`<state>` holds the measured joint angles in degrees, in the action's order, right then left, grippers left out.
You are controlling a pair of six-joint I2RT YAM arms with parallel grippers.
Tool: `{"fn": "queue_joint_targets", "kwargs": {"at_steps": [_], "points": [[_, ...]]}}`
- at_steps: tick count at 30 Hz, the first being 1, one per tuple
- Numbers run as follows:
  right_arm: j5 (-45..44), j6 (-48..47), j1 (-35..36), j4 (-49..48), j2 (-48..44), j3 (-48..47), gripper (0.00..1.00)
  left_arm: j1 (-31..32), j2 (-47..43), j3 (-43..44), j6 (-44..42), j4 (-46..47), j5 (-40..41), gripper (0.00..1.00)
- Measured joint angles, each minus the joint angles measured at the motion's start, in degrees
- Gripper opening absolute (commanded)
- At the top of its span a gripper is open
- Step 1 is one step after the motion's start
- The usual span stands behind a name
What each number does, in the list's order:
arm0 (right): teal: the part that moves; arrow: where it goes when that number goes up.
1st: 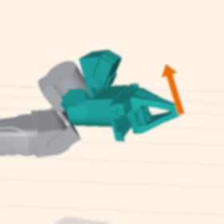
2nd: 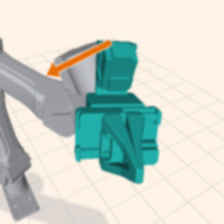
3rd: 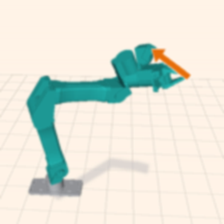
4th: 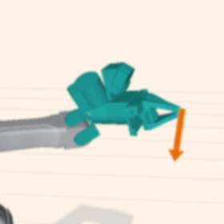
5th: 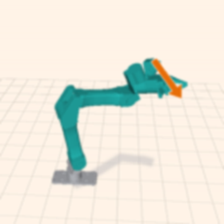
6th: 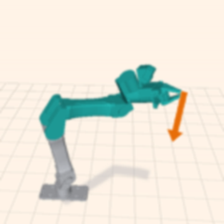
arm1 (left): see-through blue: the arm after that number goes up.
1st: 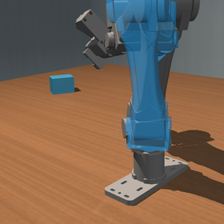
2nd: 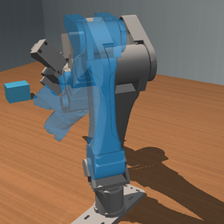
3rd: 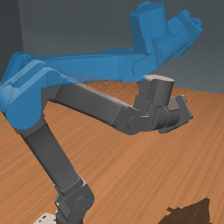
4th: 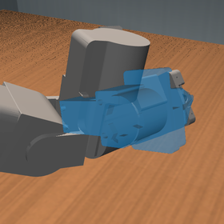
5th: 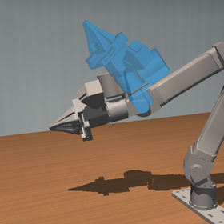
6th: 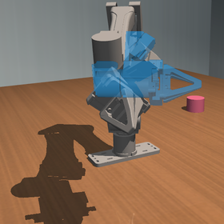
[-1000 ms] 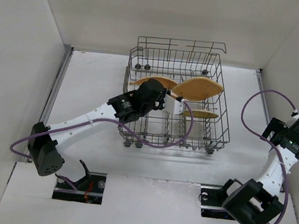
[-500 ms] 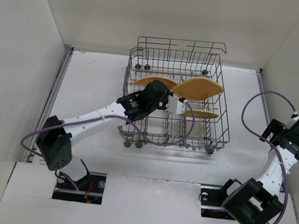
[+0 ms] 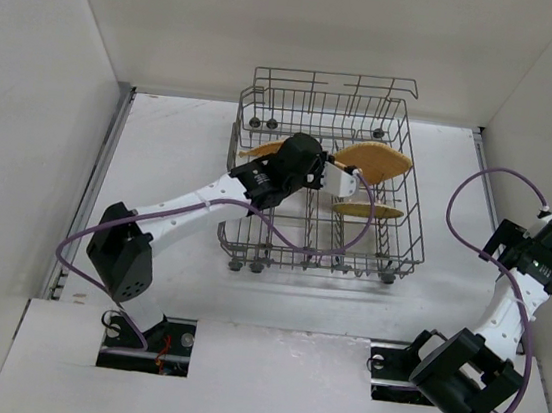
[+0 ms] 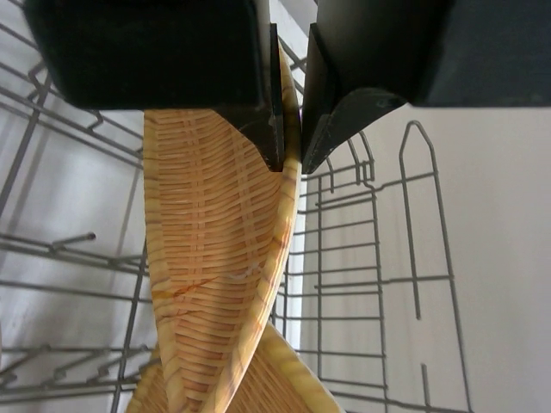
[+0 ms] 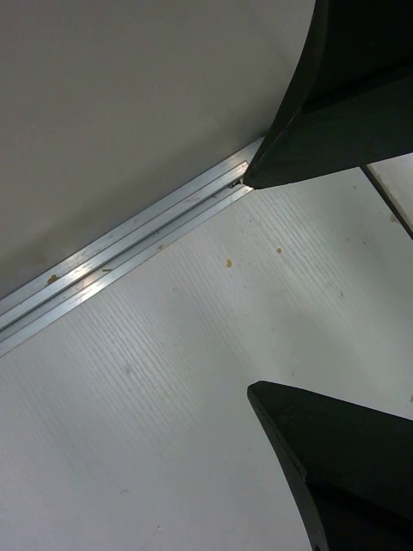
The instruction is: Load the plates into the dish rack
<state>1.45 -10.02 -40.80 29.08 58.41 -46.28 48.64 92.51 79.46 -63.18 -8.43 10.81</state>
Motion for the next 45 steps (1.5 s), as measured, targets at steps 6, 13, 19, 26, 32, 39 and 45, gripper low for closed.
{"fn": "queue_joint_targets", "kwargs": {"at_steps": [6,13,19,26,32,39,45], "points": [[0.1,0.0,-0.2,0.0,0.0,0.0,1.00,0.0,0.8,1.4,0.0,0.7,-1.8,0.05],[0.8,0.0,-2.3,0.0,0.2,0.0,1.00,0.0,0.8,1.1,0.0,1.0,-2.8,0.05],[1.2,-0.3,-3.3,0.1,0.2,-0.2,1.00,0.0,0.8,-2.6,0.0,3.2,-3.3,0.05],[1.4,-0.9,-3.5,1.0,0.5,-1.4,1.00,-1.2,0.8,-9.0,0.1,5.5,-3.7,0.05],[1.4,-1.6,-3.5,2.1,0.6,-2.6,1.00,-1.7,0.8,-11.7,0.1,8.7,-4.2,0.05],[1.4,-2.4,-3.7,3.1,0.6,-3.7,1.00,-2.2,1.2,-14.1,0.7,11.5,-5.2,0.07],[1.4,-3.8,-4.8,4.1,0.5,-3.9,1.00,-2.3,2.0,-15.7,1.6,14.9,-6.1,0.12]]}}
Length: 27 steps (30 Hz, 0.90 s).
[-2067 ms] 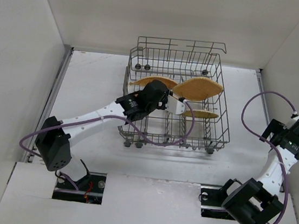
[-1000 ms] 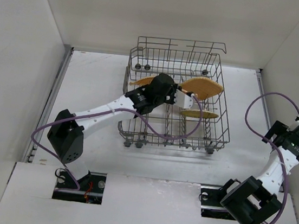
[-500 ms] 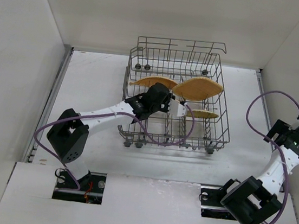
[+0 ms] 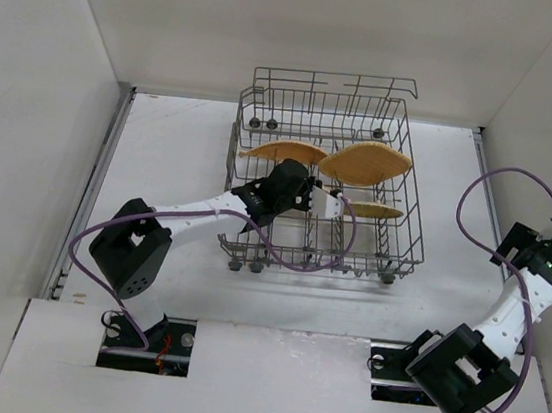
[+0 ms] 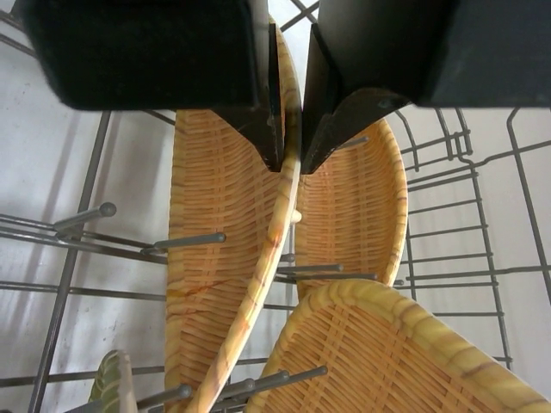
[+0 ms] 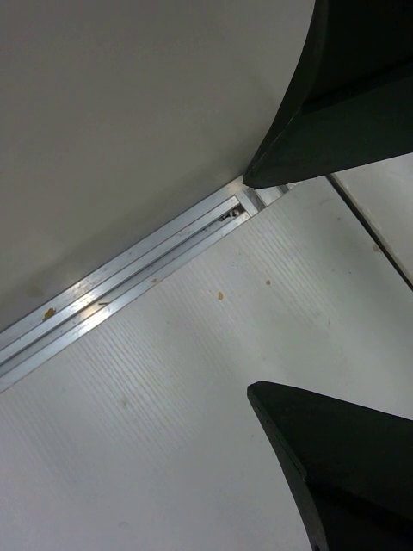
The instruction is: Load the plates into the dish rack
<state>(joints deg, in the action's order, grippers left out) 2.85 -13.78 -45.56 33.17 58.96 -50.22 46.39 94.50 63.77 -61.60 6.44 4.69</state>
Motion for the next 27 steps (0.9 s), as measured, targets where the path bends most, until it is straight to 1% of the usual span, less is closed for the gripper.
{"fn": "queue_joint_targets", "kwargs": {"at_steps": [2,4,8,9,11,12,18,21,24,27], "points": [[0.0,-0.5,-0.3,0.3,0.0,0.0,1.00,0.1,0.0,-0.8,0.6,1.2,-0.1,0.14],[0.0,-1.1,-0.6,0.7,0.0,-0.2,1.00,0.1,0.1,-1.7,1.2,1.7,-0.2,0.19],[0.1,-2.0,-1.0,1.2,0.0,-1.0,1.00,0.6,0.0,-3.4,3.0,1.9,0.1,0.36],[0.2,-2.2,-1.0,1.2,0.0,-1.1,1.00,0.9,-0.2,-3.7,3.8,1.9,0.2,0.37],[0.4,-2.6,-1.0,1.2,0.0,-1.5,1.00,1.2,-1.1,-4.3,5.3,0.8,0.3,0.45],[0.6,-2.8,-1.0,1.2,0.0,-1.6,1.00,1.3,-1.7,-4.5,6.3,-0.2,0.3,0.49],[1.7,-3.0,-0.9,1.2,0.0,-2.0,1.00,2.8,-7.9,-4.8,14.4,-10.0,0.6,0.79],[2.3,-3.0,0.0,1.2,0.0,-2.1,1.00,4.2,-11.9,-4.3,18.2,-15.0,1.7,0.86],[2.7,-2.7,2.7,1.2,-0.3,-2.1,1.00,5.3,-14.8,-1.2,21.5,-19.9,2.8,1.00],[3.2,-2.1,6.8,1.2,-1.5,-2.1,1.00,4.5,-15.9,5.6,25.2,-24.5,2.9,1.00]]}}
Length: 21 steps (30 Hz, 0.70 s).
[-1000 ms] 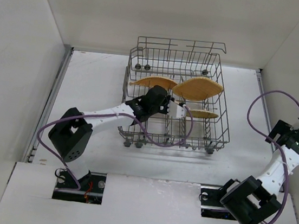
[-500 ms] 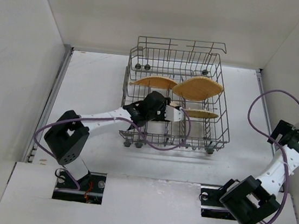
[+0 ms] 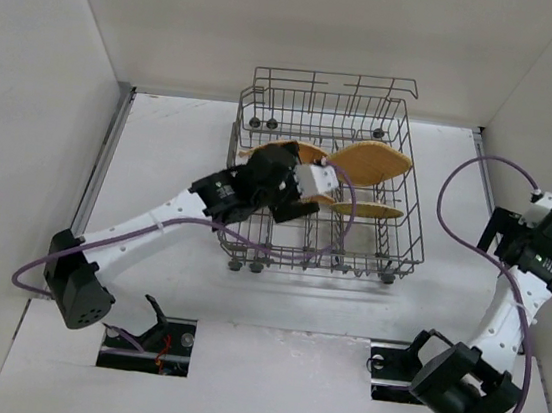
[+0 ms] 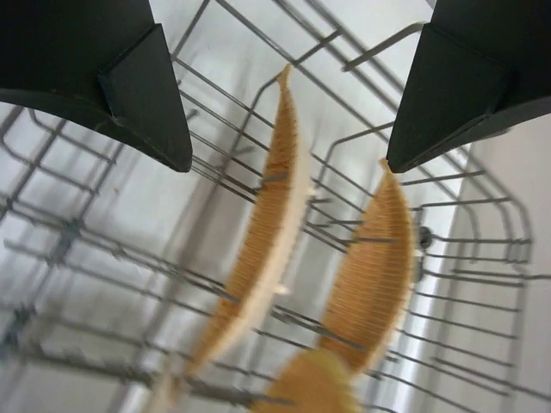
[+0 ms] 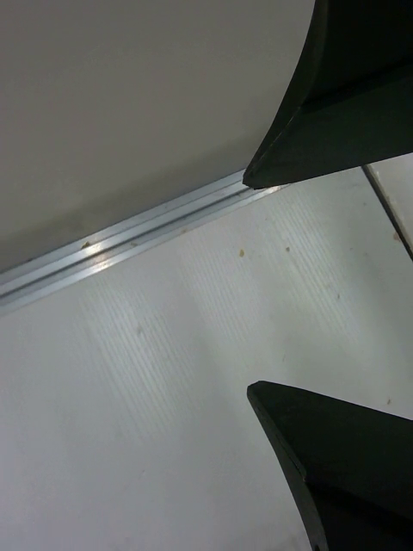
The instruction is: Load the plates into the dish rack
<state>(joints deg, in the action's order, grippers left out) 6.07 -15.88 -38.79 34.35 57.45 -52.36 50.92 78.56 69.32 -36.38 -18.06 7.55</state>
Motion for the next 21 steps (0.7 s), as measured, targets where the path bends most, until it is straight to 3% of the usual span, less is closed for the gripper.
{"fn": "queue_joint_targets", "kwargs": {"at_steps": [4,12,17,21], "points": [[0.9,1.7,5.9,0.3,-3.0,-1.5,1.00,-5.7,0.0,11.8,6.1,-3.5,-1.2,1.00],[1.9,8.3,22.9,2.3,-0.7,-16.1,1.00,-29.4,7.5,36.3,25.2,-8.2,-1.4,1.00],[1.2,13.0,23.8,3.3,7.4,-22.9,1.00,-43.9,14.7,35.6,36.9,-13.6,-5.2,1.00],[1.2,16.5,23.2,5.1,12.0,-24.0,1.00,-51.1,18.8,30.6,42.2,-16.9,-7.6,1.00]]}}
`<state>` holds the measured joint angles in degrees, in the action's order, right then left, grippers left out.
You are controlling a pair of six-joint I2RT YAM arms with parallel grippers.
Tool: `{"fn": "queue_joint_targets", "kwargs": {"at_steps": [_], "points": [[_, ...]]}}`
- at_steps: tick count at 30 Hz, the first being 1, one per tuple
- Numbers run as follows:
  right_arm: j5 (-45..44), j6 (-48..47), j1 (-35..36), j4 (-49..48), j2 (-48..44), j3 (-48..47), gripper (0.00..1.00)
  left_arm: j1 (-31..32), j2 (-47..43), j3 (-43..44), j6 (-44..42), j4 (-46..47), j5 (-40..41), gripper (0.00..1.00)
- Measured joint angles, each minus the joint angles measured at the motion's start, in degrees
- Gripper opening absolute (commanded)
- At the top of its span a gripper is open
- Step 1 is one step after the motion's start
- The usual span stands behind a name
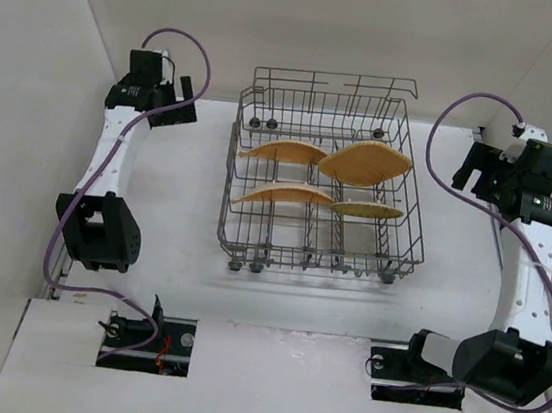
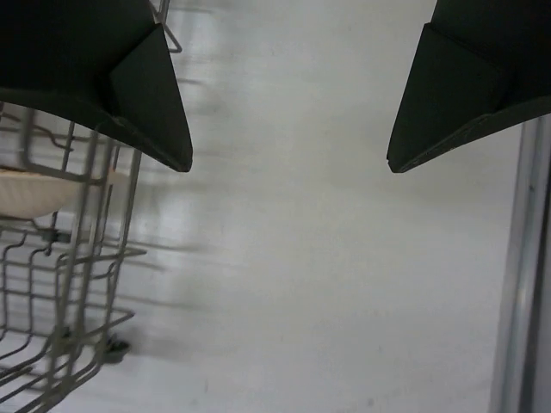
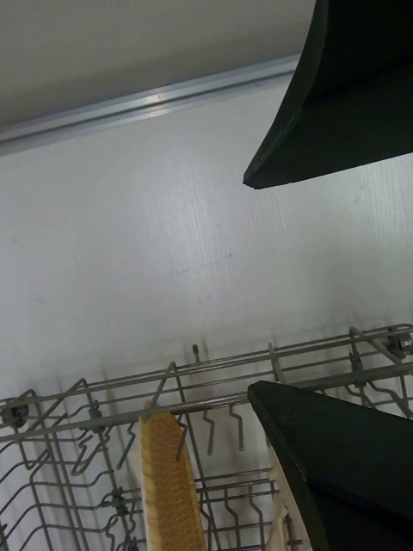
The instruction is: Load the plates into the dish rack
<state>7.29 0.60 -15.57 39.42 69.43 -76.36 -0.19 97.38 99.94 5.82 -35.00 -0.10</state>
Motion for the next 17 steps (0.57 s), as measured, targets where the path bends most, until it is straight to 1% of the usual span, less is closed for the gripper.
{"fn": "queue_joint_targets", "kwargs": {"at_steps": [4,10,17], "points": [[0.0,2.7,-0.9,1.0,1.9,0.0,1.00,-3.4,0.7,-4.4,3.2,-1.6,-3.0,1.00],[0.0,4.0,-3.5,1.1,3.8,0.2,1.00,-7.3,0.7,-5.8,6.2,-1.7,-7.5,1.00],[0.2,3.9,-5.0,1.9,4.5,0.8,1.00,-7.3,0.8,-5.8,7.1,-1.5,-9.2,1.00]]}}
